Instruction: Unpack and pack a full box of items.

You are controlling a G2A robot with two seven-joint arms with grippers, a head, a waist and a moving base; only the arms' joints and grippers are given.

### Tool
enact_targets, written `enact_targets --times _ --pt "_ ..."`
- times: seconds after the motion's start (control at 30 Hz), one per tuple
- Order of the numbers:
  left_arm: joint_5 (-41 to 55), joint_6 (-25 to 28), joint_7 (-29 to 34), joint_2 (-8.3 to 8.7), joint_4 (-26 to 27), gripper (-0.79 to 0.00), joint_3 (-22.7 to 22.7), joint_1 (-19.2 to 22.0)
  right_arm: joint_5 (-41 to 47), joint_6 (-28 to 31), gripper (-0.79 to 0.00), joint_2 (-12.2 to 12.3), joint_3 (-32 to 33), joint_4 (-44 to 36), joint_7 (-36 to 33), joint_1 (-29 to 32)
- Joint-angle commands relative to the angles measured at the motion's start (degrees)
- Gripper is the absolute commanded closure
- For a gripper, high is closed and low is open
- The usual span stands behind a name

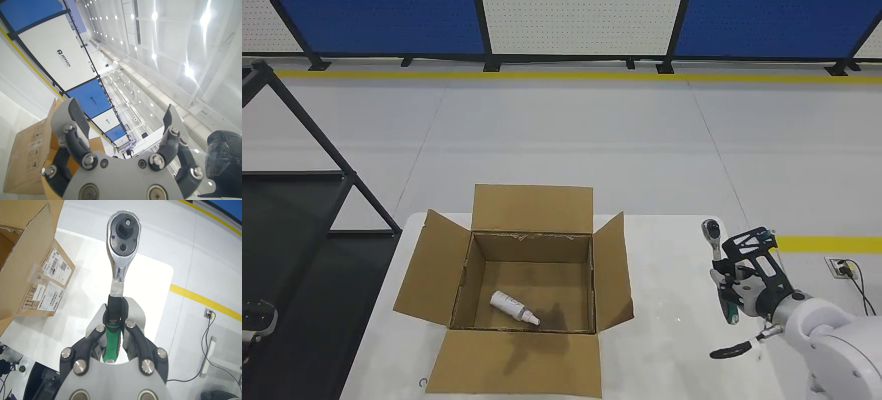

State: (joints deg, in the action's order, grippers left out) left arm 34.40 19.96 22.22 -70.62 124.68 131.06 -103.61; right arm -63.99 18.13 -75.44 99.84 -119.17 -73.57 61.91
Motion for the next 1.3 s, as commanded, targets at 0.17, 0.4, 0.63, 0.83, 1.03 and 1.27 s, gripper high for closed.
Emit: enact_targets --times 0.17,0.4,0.63,0.83,1.03,1.27 --pt "0.0 0.0 0.0 0.0 0.0 -0.785 0.0 0.0 0.0 0.0 0.0 0.0 0.0 0.0 0.0 0.0" --pt "0.0 0.0 0.0 0.0 0.0 -0.785 0.0 0.0 -2.1 -1.2 0.0 0.3 -0.4 0.4 1.4 1.9" --pt "0.0 0.0 0.0 0.0 0.0 -0.785 0.0 0.0 -6.6 -3.1 0.0 0.9 -2.3 6.8 0.1 1.3" --pt "0.0 0.0 0.0 0.0 0.0 -0.785 0.0 0.0 -6.6 -3.1 0.0 0.9 -2.3 6.8 0.1 1.3" --pt "0.0 0.0 0.0 0.0 0.0 -0.785 0.0 0.0 -6.6 -3.1 0.0 0.9 -2.3 6.8 0.1 1.3" --pt "0.0 0.0 0.0 0.0 0.0 -0.785 0.0 0.0 -10.0 -4.7 0.0 1.2 -5.2 9.6 2.8 1.1"
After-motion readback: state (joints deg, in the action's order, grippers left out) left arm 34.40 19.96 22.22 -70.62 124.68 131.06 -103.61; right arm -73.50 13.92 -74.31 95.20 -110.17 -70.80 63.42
